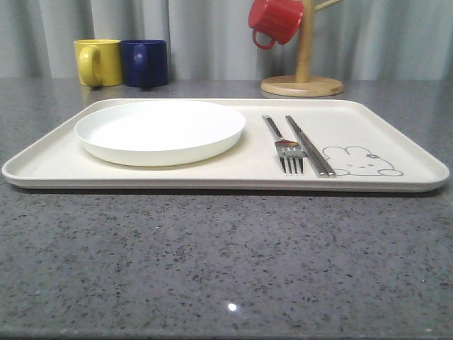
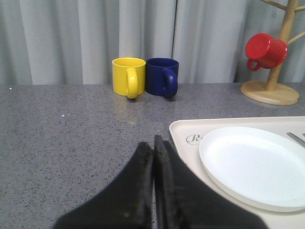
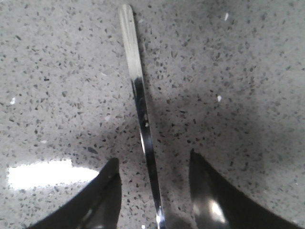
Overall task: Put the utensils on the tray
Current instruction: 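Open the right gripper and withdraw toward the spoon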
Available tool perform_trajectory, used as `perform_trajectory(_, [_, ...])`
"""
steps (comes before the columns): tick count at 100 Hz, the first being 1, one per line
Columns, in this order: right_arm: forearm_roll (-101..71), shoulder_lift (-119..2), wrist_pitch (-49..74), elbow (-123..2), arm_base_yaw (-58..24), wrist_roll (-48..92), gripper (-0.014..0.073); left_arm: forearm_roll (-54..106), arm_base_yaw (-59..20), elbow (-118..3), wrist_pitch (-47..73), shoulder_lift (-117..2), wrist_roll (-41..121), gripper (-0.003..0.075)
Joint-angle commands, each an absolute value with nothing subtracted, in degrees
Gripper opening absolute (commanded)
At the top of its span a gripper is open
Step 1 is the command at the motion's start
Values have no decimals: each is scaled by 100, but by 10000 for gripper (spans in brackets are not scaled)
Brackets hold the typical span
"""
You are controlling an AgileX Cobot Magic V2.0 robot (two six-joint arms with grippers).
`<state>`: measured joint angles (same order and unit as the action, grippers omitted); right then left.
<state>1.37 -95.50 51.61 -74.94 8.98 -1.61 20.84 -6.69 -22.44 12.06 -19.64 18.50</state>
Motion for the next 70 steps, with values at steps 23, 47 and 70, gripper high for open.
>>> perform_trajectory(23, [120,-9473,4855,-7657,937,-93,350,2136,-678,-2408,765,-2007,1855,-18])
perform_trajectory(47, [99,-9636,4861,-7657,937,-88,350,2136,-678,-2408,765,-2007,1855,-18])
perform_trajectory(70, [0,-9750,4873,-7657,937,-88,344,2136,-678,-2408,765,-2007,1855,-18])
